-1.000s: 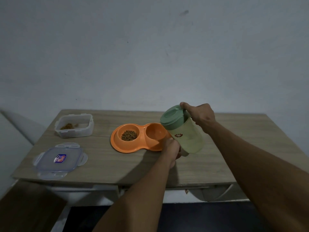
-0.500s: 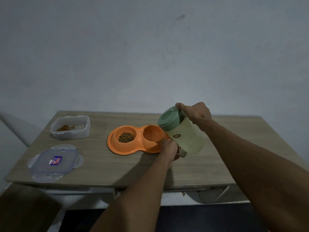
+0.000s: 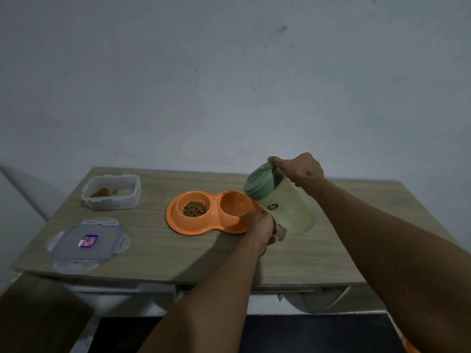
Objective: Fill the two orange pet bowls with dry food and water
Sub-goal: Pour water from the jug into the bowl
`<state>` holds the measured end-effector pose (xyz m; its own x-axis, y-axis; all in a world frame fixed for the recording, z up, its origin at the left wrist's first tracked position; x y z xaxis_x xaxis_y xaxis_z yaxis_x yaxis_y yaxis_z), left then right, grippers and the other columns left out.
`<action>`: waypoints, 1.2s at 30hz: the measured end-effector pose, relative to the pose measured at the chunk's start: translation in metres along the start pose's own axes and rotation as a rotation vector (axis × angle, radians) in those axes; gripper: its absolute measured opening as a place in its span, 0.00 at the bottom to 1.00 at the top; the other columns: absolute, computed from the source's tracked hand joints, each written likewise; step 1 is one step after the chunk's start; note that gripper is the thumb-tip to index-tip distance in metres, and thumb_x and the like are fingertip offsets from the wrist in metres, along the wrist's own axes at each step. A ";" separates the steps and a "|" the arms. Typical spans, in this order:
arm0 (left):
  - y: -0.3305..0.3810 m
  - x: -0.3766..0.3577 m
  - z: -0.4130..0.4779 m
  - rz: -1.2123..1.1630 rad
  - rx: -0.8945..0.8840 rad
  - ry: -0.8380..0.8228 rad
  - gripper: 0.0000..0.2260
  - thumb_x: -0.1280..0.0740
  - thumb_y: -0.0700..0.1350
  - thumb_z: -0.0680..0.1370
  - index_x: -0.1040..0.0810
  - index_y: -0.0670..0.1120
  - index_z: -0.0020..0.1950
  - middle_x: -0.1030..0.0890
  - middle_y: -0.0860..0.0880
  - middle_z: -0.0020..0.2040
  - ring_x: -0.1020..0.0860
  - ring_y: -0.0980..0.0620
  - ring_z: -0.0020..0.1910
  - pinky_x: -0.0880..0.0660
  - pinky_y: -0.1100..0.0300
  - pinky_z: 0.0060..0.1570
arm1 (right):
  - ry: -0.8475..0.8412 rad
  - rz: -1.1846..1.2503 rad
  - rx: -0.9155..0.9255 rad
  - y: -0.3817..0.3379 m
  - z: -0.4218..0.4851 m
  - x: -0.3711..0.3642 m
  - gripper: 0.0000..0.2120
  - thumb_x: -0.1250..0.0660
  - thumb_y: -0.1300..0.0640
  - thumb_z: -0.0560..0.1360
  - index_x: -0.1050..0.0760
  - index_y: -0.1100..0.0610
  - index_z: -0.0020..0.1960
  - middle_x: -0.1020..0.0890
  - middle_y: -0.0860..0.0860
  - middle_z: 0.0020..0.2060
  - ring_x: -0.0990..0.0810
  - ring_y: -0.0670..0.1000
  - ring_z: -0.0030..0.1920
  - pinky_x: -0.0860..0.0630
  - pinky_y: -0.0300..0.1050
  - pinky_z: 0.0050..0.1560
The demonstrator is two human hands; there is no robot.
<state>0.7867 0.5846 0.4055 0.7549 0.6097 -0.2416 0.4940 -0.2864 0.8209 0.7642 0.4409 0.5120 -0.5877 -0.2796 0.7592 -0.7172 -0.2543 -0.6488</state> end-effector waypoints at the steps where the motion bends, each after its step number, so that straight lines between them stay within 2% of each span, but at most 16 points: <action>1: 0.001 0.000 -0.002 -0.003 -0.003 -0.001 0.14 0.44 0.41 0.78 0.23 0.49 0.60 0.20 0.51 0.51 0.24 0.52 0.48 0.27 0.61 0.36 | 0.000 -0.004 0.003 -0.001 0.000 0.000 0.36 0.30 0.30 0.63 0.23 0.63 0.48 0.17 0.57 0.43 0.17 0.59 0.46 0.19 0.53 0.49; 6: 0.004 -0.001 -0.005 0.004 -0.013 -0.003 0.11 0.44 0.41 0.79 0.24 0.53 0.52 0.20 0.54 0.49 0.23 0.52 0.51 0.27 0.61 0.39 | -0.007 -0.008 0.005 -0.001 0.001 0.001 0.35 0.30 0.30 0.64 0.23 0.63 0.48 0.17 0.57 0.43 0.18 0.59 0.46 0.19 0.53 0.49; 14: 0.003 -0.003 -0.007 0.003 -0.011 -0.003 0.13 0.44 0.41 0.79 0.24 0.51 0.59 0.19 0.53 0.53 0.22 0.52 0.51 0.27 0.61 0.39 | -0.007 -0.008 0.002 0.001 0.001 0.003 0.36 0.30 0.30 0.64 0.23 0.64 0.49 0.17 0.57 0.43 0.17 0.59 0.46 0.22 0.50 0.44; 18: 0.004 -0.003 -0.010 0.002 -0.005 -0.003 0.10 0.44 0.41 0.80 0.25 0.52 0.50 0.20 0.55 0.47 0.23 0.52 0.51 0.28 0.61 0.40 | -0.003 -0.019 -0.004 0.003 0.000 0.003 0.36 0.30 0.29 0.63 0.23 0.63 0.48 0.17 0.57 0.43 0.18 0.59 0.45 0.21 0.52 0.46; 26: 0.003 -0.005 -0.012 0.018 -0.005 -0.011 0.10 0.45 0.42 0.80 0.25 0.52 0.47 0.21 0.55 0.45 0.23 0.52 0.50 0.29 0.61 0.41 | -0.001 -0.026 -0.015 0.005 -0.001 0.005 0.35 0.30 0.29 0.63 0.23 0.62 0.47 0.17 0.57 0.42 0.17 0.59 0.45 0.21 0.52 0.46; 29: 0.002 -0.005 -0.012 0.021 -0.003 -0.018 0.10 0.45 0.43 0.80 0.25 0.53 0.49 0.21 0.55 0.48 0.23 0.52 0.52 0.29 0.60 0.41 | 0.002 -0.026 -0.016 0.006 -0.002 0.007 0.35 0.30 0.29 0.63 0.23 0.62 0.47 0.17 0.57 0.42 0.17 0.59 0.45 0.21 0.51 0.45; 33: 0.001 -0.005 -0.012 0.026 0.010 -0.013 0.13 0.46 0.43 0.80 0.25 0.52 0.59 0.21 0.54 0.57 0.22 0.52 0.56 0.27 0.60 0.43 | 0.003 -0.026 -0.020 0.006 -0.002 0.007 0.36 0.30 0.29 0.63 0.23 0.63 0.48 0.17 0.57 0.43 0.18 0.59 0.45 0.20 0.52 0.47; 36: 0.000 -0.006 -0.013 0.024 0.009 -0.013 0.12 0.46 0.43 0.80 0.26 0.52 0.58 0.21 0.54 0.58 0.22 0.53 0.54 0.27 0.61 0.42 | -0.002 -0.036 -0.018 0.006 -0.004 0.008 0.35 0.30 0.30 0.64 0.23 0.62 0.48 0.17 0.57 0.42 0.18 0.59 0.45 0.19 0.53 0.48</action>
<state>0.7760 0.5905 0.4139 0.7721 0.5931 -0.2282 0.4791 -0.3075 0.8221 0.7539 0.4410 0.5140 -0.5607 -0.2720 0.7821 -0.7444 -0.2480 -0.6200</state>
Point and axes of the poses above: each hand's wrist, its own z-axis towards the middle knuckle, its own x-axis out of the back of the hand, y = z × x, the point moved 5 cm from there along z, towards the middle knuckle
